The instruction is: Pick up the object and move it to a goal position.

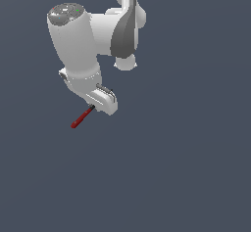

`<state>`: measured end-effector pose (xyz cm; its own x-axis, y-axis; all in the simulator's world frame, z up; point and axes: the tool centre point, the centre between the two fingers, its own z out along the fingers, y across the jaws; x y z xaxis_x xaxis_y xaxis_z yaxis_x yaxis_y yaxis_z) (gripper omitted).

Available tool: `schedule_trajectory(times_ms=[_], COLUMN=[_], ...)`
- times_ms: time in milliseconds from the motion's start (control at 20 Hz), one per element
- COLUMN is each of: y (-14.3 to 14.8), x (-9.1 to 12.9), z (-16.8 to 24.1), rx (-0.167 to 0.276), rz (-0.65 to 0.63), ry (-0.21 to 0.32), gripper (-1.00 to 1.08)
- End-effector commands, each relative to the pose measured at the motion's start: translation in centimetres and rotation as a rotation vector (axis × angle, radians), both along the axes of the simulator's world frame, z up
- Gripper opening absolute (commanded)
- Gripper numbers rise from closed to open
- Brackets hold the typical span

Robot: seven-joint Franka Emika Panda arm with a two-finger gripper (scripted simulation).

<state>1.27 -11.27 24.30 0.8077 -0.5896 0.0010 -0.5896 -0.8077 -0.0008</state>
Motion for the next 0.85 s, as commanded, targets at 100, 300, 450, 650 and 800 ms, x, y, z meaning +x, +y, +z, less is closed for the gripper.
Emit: schedule_trajectory(times_ms=[100, 300, 450, 650, 800], y=[-2.4, -3.8, -4.5, -5.0, -5.1], x=[0.7, 1.3, 1.5, 1.8, 1.8], z=[3.2, 5.0, 5.9, 6.5, 6.6], rx=[0.000, 0.000, 0.000, 0.000, 0.000], rz=[0.002, 0.002, 0.002, 0.003, 0.003], ry=[0.001, 0.001, 0.001, 0.001, 0.001], gripper=[-1.00, -1.00, -1.00, -1.00, -1.00])
